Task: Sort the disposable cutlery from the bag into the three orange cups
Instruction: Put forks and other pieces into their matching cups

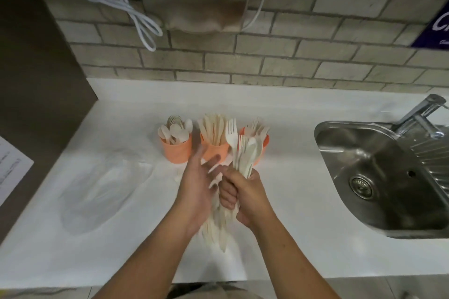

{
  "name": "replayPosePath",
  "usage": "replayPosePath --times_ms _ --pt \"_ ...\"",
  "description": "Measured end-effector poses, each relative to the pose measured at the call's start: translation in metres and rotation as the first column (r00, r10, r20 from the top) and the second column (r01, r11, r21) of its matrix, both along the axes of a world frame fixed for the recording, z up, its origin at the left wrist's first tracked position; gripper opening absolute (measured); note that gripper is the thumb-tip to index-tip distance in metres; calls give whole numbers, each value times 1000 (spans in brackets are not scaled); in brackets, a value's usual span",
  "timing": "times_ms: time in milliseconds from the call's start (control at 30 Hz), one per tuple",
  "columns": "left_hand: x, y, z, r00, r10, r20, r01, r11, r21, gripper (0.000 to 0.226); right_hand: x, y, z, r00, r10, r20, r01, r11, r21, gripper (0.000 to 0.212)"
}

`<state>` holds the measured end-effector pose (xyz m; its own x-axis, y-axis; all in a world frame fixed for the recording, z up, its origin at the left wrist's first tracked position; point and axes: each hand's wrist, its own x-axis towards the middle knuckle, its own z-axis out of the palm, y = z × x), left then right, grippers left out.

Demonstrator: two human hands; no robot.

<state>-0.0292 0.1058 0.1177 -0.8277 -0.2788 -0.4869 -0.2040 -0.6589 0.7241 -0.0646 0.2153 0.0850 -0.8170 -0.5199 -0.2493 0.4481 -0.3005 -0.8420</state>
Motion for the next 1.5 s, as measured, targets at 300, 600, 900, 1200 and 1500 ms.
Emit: replayPosePath --times_ms 300,600,900,1200,1500 --pt "-31 -31 60 853 -518 66 352 479 -804 43 -1 21 7 946 323 -42 -320 945 65 36" --pt "-44 -53 50 865 -492 99 288 324 -901 22 -14 27 -2 962 273 -26 -268 956 122 38" --pt "-104 -57 68 921 -136 -366 -307 326 -894 7 -26 34 -34 978 197 73 -209 950 231 40" --pt "-187 -29 6 861 -477 179 166 -68 -984 5 -60 38 -30 977 187 98 -199 971 134 37" --pt "-177 -46 48 398 -843 363 568 -84 -819 52 -76 36 -38 967 226 115 -238 966 97 32"
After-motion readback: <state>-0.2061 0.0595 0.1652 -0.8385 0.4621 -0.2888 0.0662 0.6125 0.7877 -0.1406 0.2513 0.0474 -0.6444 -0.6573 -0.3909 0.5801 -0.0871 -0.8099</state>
